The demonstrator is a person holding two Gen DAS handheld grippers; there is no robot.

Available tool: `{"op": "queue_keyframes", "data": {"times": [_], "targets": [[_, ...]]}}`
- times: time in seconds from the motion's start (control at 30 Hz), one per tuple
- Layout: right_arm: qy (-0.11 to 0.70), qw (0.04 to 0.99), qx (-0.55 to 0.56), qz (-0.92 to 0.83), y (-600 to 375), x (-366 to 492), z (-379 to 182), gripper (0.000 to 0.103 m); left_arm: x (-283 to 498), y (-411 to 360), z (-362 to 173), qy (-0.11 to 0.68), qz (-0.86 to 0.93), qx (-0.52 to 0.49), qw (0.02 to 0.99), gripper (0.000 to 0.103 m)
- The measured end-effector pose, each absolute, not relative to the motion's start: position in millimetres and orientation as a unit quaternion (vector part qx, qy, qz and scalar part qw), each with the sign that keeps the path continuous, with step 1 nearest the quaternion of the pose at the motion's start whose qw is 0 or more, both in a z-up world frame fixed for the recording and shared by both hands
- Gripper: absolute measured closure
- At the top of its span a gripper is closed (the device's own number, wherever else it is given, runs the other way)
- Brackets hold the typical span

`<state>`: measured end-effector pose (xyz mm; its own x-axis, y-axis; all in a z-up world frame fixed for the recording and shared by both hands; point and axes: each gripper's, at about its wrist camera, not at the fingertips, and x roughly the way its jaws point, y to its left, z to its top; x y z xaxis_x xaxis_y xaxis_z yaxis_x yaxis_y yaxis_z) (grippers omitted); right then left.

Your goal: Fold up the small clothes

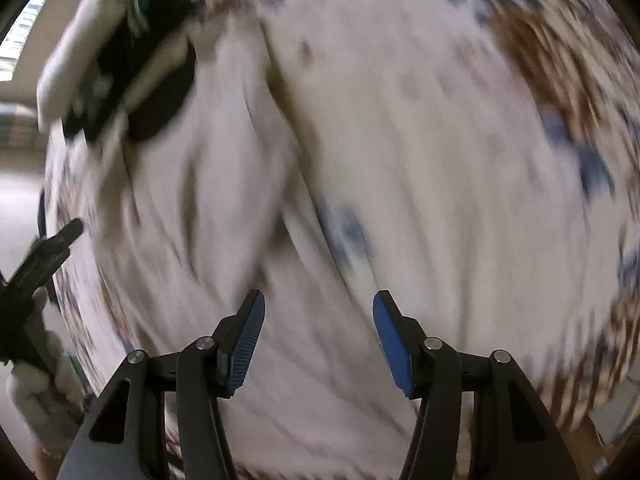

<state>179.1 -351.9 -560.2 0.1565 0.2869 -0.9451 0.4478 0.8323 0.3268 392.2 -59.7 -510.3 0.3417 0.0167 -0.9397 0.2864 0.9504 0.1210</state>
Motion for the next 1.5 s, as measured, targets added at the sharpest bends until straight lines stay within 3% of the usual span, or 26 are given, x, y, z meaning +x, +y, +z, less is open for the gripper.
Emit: {"op": "queue_keyframes", "data": {"times": [0.17,0.47,0.6,0.8,1.1,1.37,1.43,1.47,1.5], "targets": [[0.622,0.729,0.277,-0.067,-369.1,254.6,-540.4,0.044,442.1,-47.5,-561.4,0.577,-0.06,0.226,0.783,0.023],[0.63,0.721,0.28,-0.071,-337.4,293.3,-562.1,0.044,457.3,59.0,-558.5,0.608,0.019,0.124,0.784,0.021],[0.631,0.712,0.3,-0.065,-321.6,289.4,-566.3,0.044,412.1,72.2,-516.2,0.597,-0.018,0.068,0.799,0.021],[0.656,0.702,0.275,-0.028,-324.0,218.0,-529.9,0.044,310.6,65.5,-470.8,0.626,-0.07,0.02,0.777,0.021],[0.755,0.601,0.257,-0.052,-341.7,87.2,-561.2,0.044,154.1,91.5,-545.1,0.768,-0.043,-0.051,0.637,0.021],[0.771,0.576,0.271,-0.021,-338.1,53.1,-618.2,0.048,125.9,54.4,-604.2,0.792,-0.136,-0.057,0.592,0.024],[0.788,0.553,0.271,-0.01,-331.0,48.7,-632.7,0.049,126.3,50.0,-596.5,0.78,-0.145,-0.067,0.605,0.056],[0.791,0.548,0.274,-0.001,-327.4,46.7,-635.6,0.052,127.9,48.8,-594.2,0.78,-0.144,-0.067,0.605,0.098],[0.793,0.544,0.275,0.007,-323.6,45.0,-637.6,0.067,126.7,48.2,-590.3,0.78,-0.146,-0.071,0.604,0.099]]}}
